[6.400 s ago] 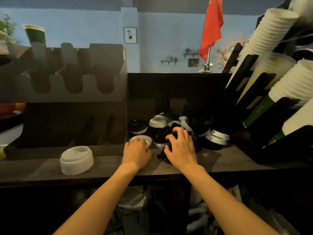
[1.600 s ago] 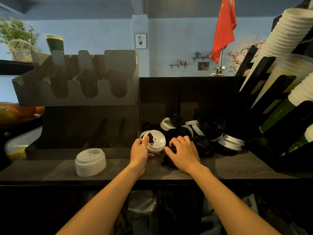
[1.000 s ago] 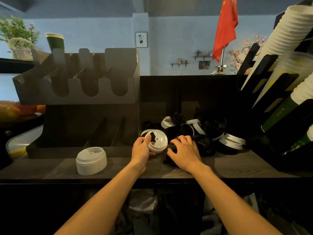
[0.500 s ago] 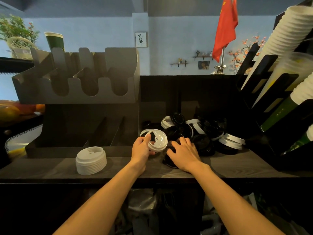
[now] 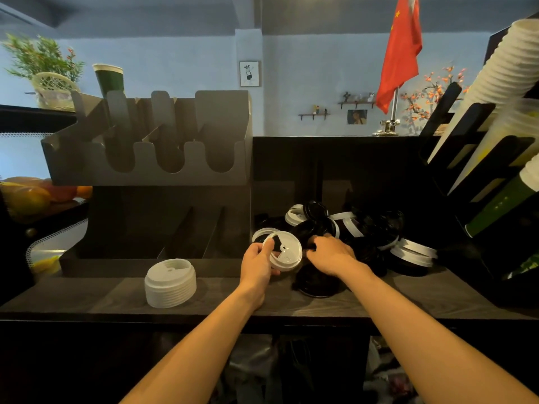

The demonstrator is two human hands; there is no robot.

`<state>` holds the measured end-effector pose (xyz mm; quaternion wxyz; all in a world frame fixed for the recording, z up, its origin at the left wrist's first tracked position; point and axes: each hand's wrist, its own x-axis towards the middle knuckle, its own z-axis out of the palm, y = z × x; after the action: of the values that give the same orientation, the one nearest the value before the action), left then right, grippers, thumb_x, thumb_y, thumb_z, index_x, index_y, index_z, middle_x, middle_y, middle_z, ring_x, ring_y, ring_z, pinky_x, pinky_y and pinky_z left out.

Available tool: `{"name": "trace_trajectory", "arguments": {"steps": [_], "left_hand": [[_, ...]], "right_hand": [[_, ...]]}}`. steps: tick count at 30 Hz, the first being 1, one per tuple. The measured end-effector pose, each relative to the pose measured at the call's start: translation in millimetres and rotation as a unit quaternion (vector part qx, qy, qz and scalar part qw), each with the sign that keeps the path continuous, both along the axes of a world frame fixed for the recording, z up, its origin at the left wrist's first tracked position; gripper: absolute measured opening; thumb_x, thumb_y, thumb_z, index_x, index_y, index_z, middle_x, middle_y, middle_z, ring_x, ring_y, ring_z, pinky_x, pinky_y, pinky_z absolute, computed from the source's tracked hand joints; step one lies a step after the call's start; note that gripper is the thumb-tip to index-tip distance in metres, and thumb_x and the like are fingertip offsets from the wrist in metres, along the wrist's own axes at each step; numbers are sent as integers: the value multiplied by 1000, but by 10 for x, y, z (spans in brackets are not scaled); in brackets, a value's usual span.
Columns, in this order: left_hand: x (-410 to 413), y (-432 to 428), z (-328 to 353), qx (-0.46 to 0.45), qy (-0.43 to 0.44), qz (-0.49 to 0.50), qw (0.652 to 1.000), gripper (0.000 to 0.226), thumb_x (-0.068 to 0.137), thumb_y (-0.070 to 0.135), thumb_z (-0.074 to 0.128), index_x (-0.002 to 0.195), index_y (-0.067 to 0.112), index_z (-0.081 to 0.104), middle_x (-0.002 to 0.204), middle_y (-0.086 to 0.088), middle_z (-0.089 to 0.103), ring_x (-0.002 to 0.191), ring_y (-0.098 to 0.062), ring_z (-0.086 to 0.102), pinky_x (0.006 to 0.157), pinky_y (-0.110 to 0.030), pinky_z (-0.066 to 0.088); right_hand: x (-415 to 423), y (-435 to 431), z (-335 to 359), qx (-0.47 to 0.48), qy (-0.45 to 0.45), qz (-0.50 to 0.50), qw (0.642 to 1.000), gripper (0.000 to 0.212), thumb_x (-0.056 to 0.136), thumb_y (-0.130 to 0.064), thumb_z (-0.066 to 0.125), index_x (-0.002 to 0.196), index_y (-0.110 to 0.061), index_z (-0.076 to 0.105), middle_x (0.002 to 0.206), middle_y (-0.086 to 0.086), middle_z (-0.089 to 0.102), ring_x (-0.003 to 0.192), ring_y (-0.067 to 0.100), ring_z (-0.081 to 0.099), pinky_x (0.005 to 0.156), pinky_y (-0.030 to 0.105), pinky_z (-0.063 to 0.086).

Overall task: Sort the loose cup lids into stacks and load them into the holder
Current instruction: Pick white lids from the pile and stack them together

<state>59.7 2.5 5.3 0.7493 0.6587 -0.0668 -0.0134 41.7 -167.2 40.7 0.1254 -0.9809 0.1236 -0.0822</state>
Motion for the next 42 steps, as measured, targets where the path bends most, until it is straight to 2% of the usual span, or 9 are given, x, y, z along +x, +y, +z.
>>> {"name": "trace_trajectory", "arguments": {"steps": [9, 16, 21, 24, 28, 31, 36, 38, 42], "left_hand": [[-4, 17, -10, 8, -3, -4, 1000, 28, 105, 37, 51, 104, 11, 61, 101, -10, 73, 72, -16, 60, 66, -28, 52], [-24, -19, -17, 33, -32, -10, 999, 28, 105, 39, 50, 106, 13, 60, 99, -9, 72, 67, -12, 59, 57, -23, 49], [-67, -13, 9, 16, -30, -5, 999, 30, 106, 39, 48, 107, 13, 61, 96, -8, 71, 72, -15, 63, 57, -25, 50], [-88, -15, 7, 27, -42, 0, 999, 30, 106, 39, 49, 105, 11, 61, 99, -9, 72, 66, -12, 59, 59, -26, 49], [-63, -29, 1, 56, -52, -4, 997, 30, 105, 40, 50, 105, 12, 61, 98, -9, 72, 63, -11, 56, 58, -24, 47], [-53, -30, -11, 65, -52, -7, 996, 29, 105, 39, 50, 104, 12, 61, 100, -8, 71, 65, -12, 57, 58, -24, 47], [-79, -36, -10, 72, -54, -2, 996, 28, 105, 38, 51, 104, 12, 61, 98, -7, 71, 63, -13, 57, 56, -24, 47], [-93, -36, -5, 74, -52, -8, 996, 29, 105, 39, 52, 104, 11, 61, 97, -7, 72, 61, -14, 57, 56, -24, 49], [-113, -31, 1, 53, -37, -17, 998, 32, 104, 39, 53, 103, 8, 60, 98, -6, 73, 70, -19, 63, 64, -31, 53]], "right_hand": [[73, 1, -32, -81, -29, -4, 996, 38, 97, -24, 56, 135, -21, 52, 139, 13, 41, 126, 34, 45, 95, 44, 46], [-124, -164, 37, 228, -206, 5, 952, 23, 105, -41, 43, 112, -23, 54, 96, -3, 59, 83, 11, 55, 72, 34, 47], [-260, -228, -37, 335, -260, -16, 906, 28, 106, -35, 42, 117, -15, 58, 101, 3, 65, 87, 18, 61, 79, 39, 52], [-352, -266, -102, 339, -272, -39, 900, 25, 106, -32, 40, 128, -25, 50, 111, 0, 63, 94, 23, 62, 82, 45, 55], [-449, -304, -240, 158, -245, -57, 955, 31, 106, -27, 36, 126, -19, 58, 128, 5, 52, 97, 21, 57, 81, 33, 45], [-548, -233, -308, 60, -283, -62, 955, 38, 106, -33, 37, 134, -18, 56, 136, 0, 42, 108, 19, 55, 80, 28, 42], [-567, -136, -368, 32, -184, 38, 982, 58, 93, -55, 51, 145, -31, 42, 160, 0, 14, 147, 22, 14, 118, 38, 19], [-572, -120, -384, -11, -164, 60, 985, 62, 90, -54, 52, 147, -34, 37, 160, 0, 17, 147, 21, 14, 119, 39, 16], [-596, -157, -385, -12, -223, 57, 973, 53, 89, -53, 57, 136, -30, 49, 139, -4, 39, 129, 18, 34, 108, 32, 32]]}}
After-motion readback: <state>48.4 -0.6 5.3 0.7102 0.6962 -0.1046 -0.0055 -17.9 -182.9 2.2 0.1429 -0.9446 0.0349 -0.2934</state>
